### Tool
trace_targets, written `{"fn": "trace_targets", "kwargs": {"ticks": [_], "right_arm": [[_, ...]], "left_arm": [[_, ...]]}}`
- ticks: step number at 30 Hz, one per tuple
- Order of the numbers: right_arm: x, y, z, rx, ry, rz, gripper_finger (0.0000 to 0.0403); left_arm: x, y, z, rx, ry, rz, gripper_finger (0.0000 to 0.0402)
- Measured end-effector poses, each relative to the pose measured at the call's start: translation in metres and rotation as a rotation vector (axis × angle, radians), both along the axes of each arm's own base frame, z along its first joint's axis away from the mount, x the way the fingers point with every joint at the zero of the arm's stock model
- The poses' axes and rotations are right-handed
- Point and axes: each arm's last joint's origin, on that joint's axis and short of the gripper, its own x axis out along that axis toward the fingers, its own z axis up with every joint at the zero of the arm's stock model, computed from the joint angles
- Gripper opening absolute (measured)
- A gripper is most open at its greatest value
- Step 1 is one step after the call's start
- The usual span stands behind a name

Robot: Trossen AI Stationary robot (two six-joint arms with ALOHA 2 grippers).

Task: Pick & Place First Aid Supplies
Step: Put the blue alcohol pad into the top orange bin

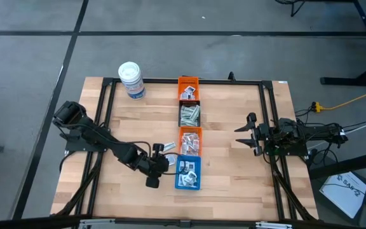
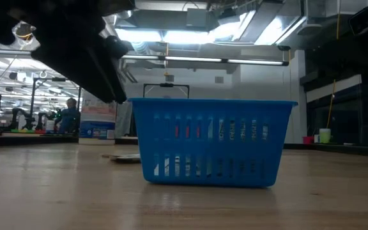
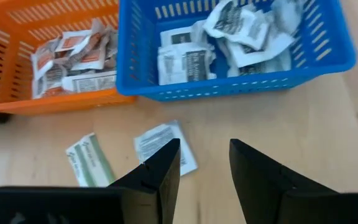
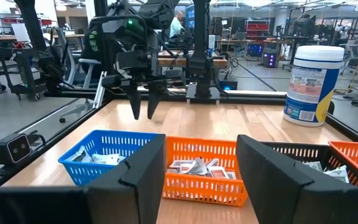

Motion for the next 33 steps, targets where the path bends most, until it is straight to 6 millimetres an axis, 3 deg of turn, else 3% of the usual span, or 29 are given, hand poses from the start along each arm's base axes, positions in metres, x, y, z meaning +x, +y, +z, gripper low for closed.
{"fn": "trace_targets", "kwargs": {"ticks": [12,33], "right_arm": [[0.0,0.0,0.0,0.0,0.0,0.0,0.0195],[0.0,0.0,0.0,0.0,0.0,0.0,0.0195]], "left_arm": [[0.008,0.013,-0.019,0.064,0.083,0.022,0.0132],[0.029,0.024,-0.063,0.012,0.171,0.041,0.0134]]}}
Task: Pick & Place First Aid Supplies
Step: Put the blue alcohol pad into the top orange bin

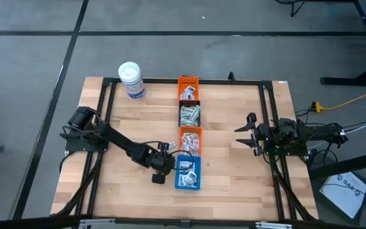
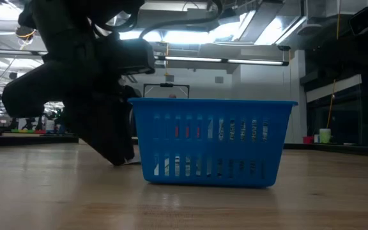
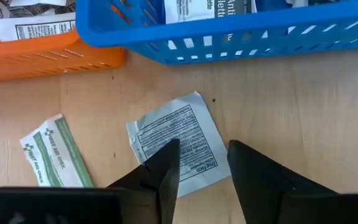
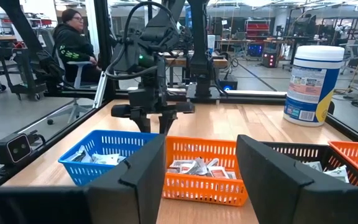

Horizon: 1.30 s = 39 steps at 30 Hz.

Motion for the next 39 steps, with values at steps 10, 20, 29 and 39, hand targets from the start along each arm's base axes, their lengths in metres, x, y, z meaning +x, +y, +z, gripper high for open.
{"fn": "trace_targets", "kwargs": {"ticks": [10,20,29,39], "right_arm": [[0.0,0.0,0.0,0.0,0.0,0.0,0.0195],[0.0,0.0,0.0,0.0,0.0,0.0,0.0195],[0.0,0.0,0.0,0.0,0.0,0.0,0.0195],[0.0,0.0,0.0,0.0,0.0,0.0,0.0195]], "left_arm": [[0.0,0.001,-0.005,-0.042,0.034,0.009,0.0092],[-0.001,0.0,-0.006,-0.119,0.062,0.022,0.0003],[-0.005,0.0,0.025,-0.196,-0.052,0.101,0.0003],[-0.007,-0.008,0.036,-0.23,-0.084,0.027,0.0041]]}}
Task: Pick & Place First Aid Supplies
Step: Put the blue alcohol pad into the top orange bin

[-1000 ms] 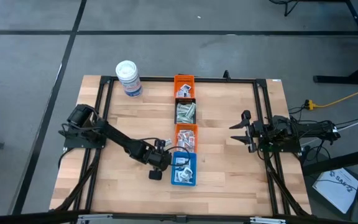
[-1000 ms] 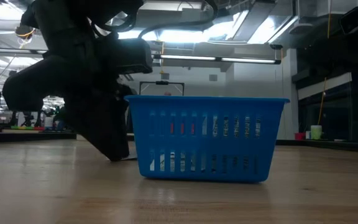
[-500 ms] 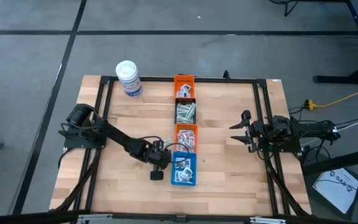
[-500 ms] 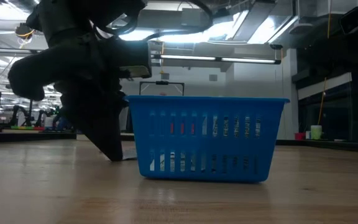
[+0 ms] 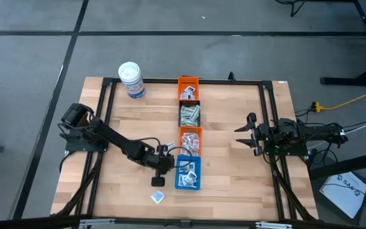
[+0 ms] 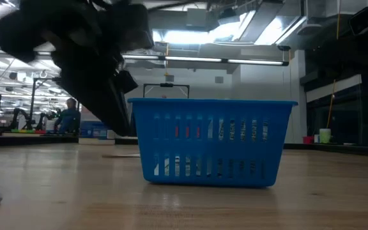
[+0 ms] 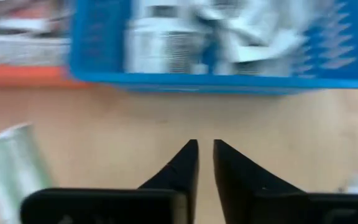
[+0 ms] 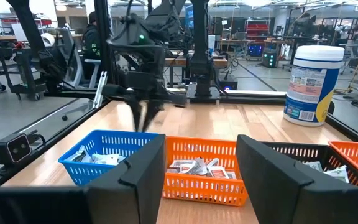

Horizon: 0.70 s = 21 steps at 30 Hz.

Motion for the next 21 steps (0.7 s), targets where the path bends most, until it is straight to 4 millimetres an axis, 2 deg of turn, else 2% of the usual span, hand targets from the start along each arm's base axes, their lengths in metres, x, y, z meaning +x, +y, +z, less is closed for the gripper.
{"fn": "trace_targets", "kwargs": {"ticks": [7,12,16,21], "right_arm": [[0.0,0.0,0.0,0.0,-0.001,0.0,0.0195],[0.0,0.0,0.0,0.0,0.0,0.0,0.0195],[0.0,0.0,0.0,0.0,0.0,0.0,0.0195],[0.0,0.0,0.0,0.0,0.0,0.0,0.0195]], "left_arm": [[-0.018,-0.039,0.01,-0.015,-0.044,-0.187,0.0124],[-0.029,-0.05,0.019,0.099,-0.097,-0.259,0.018],[-0.033,-0.056,0.012,0.038,-0.027,-0.349,0.0204],[-0.036,-0.061,0.002,0.029,0.027,-0.384,0.0209]]}}
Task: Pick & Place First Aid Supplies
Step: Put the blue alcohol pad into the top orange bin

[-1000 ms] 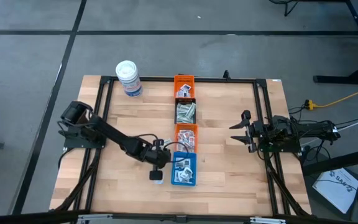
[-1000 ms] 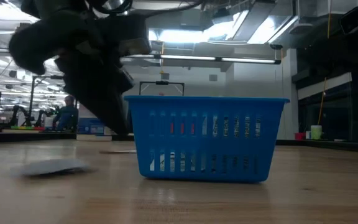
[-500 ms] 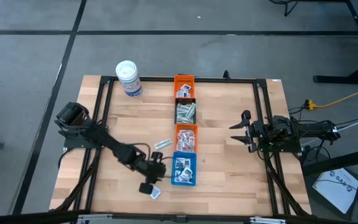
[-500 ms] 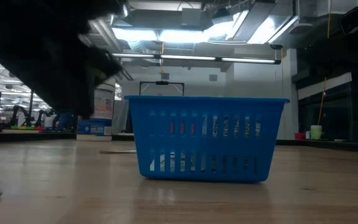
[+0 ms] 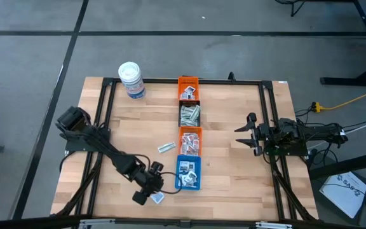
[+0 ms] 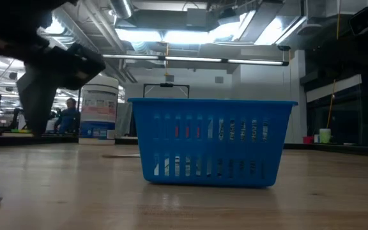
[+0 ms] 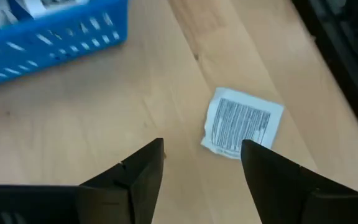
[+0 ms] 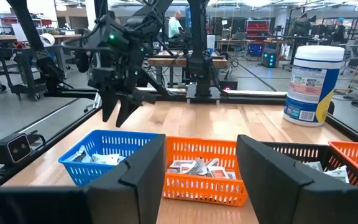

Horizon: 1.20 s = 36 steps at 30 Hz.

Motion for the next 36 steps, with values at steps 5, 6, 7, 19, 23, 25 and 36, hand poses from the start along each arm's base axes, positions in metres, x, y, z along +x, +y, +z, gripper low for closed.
{"fn": "trace_targets", "kwargs": {"ticks": [5,6,7,19,23,25,36], "right_arm": [[0.0,0.0,0.0,0.0,0.0,0.0,0.0195],[0.0,0.0,0.0,0.0,0.0,0.0,0.0195],[0.0,0.0,0.0,0.0,0.0,0.0,0.0195],[0.0,0.0,0.0,0.0,0.0,0.0,0.0195],[0.0,0.0,0.0,0.0,0.0,0.0,0.0195],[0.0,0.0,0.0,0.0,0.0,0.0,0.0195],[0.0,0.0,0.0,0.0,0.0,0.0,0.0195]], "left_arm": [[0.0,-0.004,-0.011,0.007,0.029,-0.016,0.021],[0.001,-0.005,-0.013,0.004,0.035,-0.021,0.021],[0.002,-0.005,-0.015,0.001,0.038,-0.024,0.021],[0.01,-0.016,-0.041,-0.032,0.049,-0.083,0.0204],[0.01,-0.016,-0.046,-0.016,0.053,-0.08,0.0175],[0.01,-0.016,-0.046,-0.008,0.052,-0.075,0.0152],[0.007,-0.016,-0.048,-0.034,0.11,-0.041,0.0007]]}}
